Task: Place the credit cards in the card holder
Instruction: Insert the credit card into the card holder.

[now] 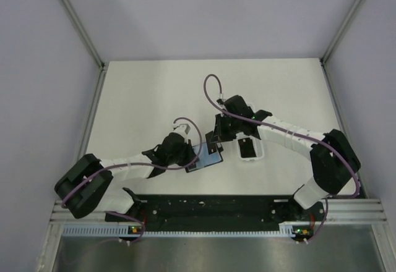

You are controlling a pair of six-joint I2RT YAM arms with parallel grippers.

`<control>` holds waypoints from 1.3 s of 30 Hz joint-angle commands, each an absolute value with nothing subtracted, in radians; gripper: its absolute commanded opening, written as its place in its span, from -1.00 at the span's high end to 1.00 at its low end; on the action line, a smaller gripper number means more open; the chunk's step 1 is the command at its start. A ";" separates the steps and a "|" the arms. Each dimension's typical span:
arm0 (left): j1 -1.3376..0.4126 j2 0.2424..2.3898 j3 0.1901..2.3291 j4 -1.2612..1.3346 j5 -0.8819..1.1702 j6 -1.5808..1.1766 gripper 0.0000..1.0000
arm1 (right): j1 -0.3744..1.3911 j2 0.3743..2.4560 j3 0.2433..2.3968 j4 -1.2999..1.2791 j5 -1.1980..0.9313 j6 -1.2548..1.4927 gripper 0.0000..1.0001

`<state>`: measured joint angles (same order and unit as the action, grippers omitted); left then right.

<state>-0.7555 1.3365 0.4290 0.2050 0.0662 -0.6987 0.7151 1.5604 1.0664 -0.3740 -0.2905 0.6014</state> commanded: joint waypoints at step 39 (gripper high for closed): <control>-0.750 0.813 0.474 -0.226 -0.339 -0.766 1.00 | 0.739 1.663 0.887 -0.146 -0.273 0.718 1.00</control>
<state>-0.7532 0.8787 0.4248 -0.1982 -0.2558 -0.7750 0.7246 1.6585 0.8967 -0.1635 -0.2958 0.7193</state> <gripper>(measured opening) 0.012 0.006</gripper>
